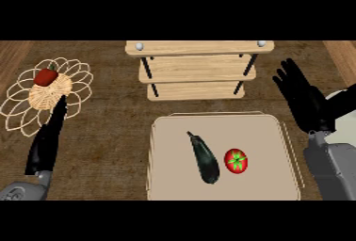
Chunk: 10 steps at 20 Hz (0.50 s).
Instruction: Pick the tomato from the tray and place it in the tiered shelf
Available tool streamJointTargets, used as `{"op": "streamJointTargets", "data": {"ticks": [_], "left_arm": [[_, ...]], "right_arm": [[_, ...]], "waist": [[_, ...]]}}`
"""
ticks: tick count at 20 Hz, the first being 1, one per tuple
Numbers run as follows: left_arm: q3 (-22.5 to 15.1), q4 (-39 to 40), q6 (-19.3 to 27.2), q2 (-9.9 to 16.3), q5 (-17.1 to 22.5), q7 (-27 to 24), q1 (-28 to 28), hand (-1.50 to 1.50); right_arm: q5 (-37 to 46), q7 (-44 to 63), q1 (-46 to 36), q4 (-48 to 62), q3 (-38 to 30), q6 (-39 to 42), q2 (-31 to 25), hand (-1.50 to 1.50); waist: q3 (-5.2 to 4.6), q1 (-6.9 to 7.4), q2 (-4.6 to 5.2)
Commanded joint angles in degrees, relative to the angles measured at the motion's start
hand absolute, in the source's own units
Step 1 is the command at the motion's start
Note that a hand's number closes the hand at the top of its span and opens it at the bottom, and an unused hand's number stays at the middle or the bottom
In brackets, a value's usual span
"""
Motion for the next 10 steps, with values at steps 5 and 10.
{"op": "streamJointTargets", "data": {"ticks": [5, 10], "left_arm": [[-3.26, -2.17, -4.38, -6.35, 1.57, 0.15, -5.47, 0.00], [-3.08, -2.61, -5.37, -6.60, 3.30, -0.82, -3.90, 0.00]], "right_arm": [[10.78, -0.89, 3.59, -7.15, 3.90, -5.33, -2.84, -1.50], [21.48, -2.20, 8.61, 0.94, 0.52, -12.93, -11.87, 1.50]], "waist": [[-0.91, -2.23, -1.58], [-2.28, -5.19, -0.53]]}}
